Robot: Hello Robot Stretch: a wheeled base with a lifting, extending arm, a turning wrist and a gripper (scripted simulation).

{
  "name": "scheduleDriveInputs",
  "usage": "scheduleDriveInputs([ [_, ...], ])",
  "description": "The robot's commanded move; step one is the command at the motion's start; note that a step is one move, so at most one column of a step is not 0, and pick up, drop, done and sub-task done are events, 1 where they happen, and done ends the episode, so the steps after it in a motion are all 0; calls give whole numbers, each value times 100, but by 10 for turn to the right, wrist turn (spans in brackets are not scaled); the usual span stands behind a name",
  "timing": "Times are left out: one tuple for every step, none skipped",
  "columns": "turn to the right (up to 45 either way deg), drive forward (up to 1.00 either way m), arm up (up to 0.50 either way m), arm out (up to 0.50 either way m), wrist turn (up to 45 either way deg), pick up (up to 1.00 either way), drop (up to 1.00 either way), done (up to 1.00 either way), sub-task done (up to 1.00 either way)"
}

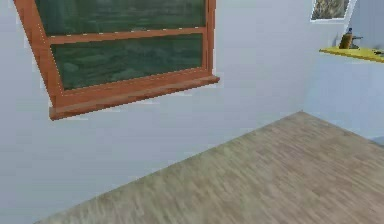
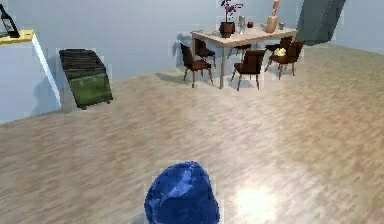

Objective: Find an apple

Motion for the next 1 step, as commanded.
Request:
scheduleDriveInputs([
  [0,30,0,0,0,0,0,0,0],
])
